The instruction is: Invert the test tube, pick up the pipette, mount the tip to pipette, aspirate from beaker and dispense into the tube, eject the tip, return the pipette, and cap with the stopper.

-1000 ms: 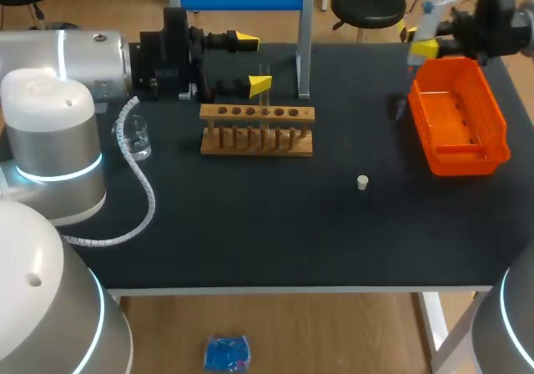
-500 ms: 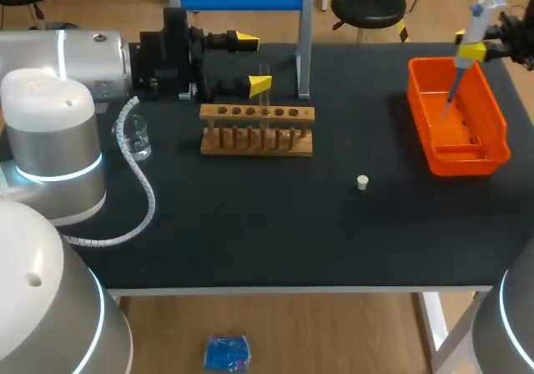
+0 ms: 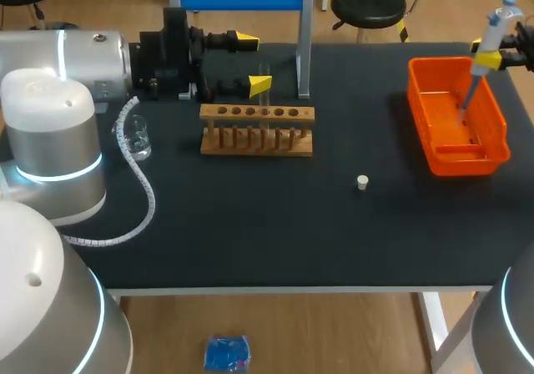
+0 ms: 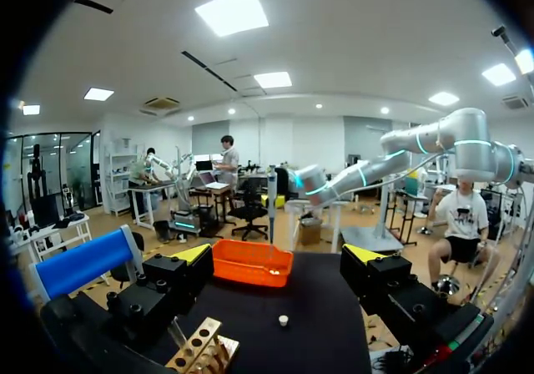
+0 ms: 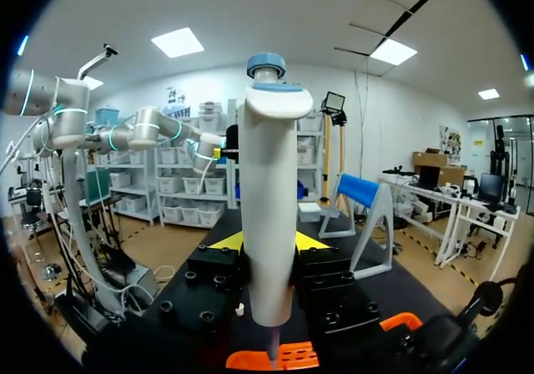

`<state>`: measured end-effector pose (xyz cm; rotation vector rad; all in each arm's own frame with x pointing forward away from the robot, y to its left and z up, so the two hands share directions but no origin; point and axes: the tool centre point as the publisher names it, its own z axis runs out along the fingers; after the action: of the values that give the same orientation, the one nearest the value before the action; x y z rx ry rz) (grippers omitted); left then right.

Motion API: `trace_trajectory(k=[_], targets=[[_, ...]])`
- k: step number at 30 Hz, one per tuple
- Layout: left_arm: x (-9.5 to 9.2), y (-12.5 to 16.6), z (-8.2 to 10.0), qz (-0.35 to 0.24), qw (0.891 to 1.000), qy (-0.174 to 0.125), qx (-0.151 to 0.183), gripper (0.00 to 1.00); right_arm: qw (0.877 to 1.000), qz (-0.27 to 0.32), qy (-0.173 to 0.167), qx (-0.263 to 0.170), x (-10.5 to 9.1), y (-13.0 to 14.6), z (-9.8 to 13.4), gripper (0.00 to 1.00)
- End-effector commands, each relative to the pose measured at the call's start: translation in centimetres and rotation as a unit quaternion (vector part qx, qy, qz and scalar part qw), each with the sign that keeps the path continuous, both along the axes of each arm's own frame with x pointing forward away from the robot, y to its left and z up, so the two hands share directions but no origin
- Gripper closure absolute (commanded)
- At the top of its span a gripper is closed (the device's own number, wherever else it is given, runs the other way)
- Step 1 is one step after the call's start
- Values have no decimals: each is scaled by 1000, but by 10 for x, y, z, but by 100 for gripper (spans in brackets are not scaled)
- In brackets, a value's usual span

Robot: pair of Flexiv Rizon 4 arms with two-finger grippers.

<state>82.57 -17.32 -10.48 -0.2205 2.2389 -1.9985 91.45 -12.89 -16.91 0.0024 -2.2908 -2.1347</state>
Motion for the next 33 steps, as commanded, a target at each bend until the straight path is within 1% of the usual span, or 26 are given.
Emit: trace_trajectory(k=[1,18,33], targets=[[0,0,-1,0,1000,-1,-1,0,1000,16,5,8,5,-8,-8,100],[0,0,-1,0,1000,-1,-1,0,999,35,14,-1,-1,-16,-29,100],[0,0,-1,0,1000,-1,-1,0,999,42,18,0,-1,-16,-32,100]])
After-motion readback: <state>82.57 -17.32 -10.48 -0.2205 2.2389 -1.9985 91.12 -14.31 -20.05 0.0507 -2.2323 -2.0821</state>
